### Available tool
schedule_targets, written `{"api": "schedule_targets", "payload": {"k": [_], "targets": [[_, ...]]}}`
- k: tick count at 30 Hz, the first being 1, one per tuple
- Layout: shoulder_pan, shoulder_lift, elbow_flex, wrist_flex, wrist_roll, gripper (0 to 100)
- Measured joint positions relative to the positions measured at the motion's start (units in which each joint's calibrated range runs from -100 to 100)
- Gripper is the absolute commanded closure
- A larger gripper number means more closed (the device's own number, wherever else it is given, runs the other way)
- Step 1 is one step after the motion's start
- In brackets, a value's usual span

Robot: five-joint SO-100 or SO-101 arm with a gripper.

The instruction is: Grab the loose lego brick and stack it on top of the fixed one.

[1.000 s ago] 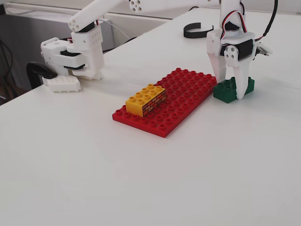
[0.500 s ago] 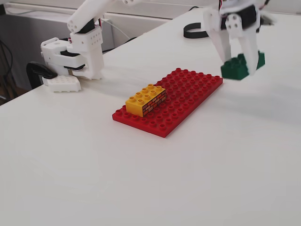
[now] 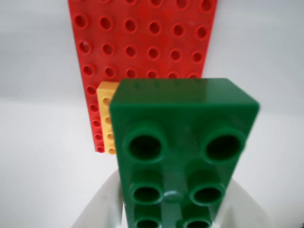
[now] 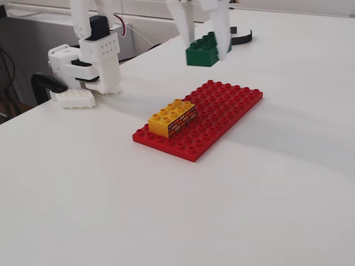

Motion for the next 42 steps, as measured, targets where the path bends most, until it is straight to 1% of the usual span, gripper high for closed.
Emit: {"api": "schedule_targets", "payload": {"k": [3,7,13,17,25,33,42], "targets": [[3.41,-5.86,10.54,-2.94,1.77,98],[8.31,-9.77,21.7,-8.38,3.9,98],[10.24,-10.53,30.8,-15.37,4.63,98],[10.91,-10.53,32.87,-18.83,4.63,98],[10.83,-10.53,36.11,-21.24,3.9,98],[10.91,-11.04,40.52,-26.68,3.64,97],[10.31,-11.04,40.52,-26.68,2.7,97]]}}
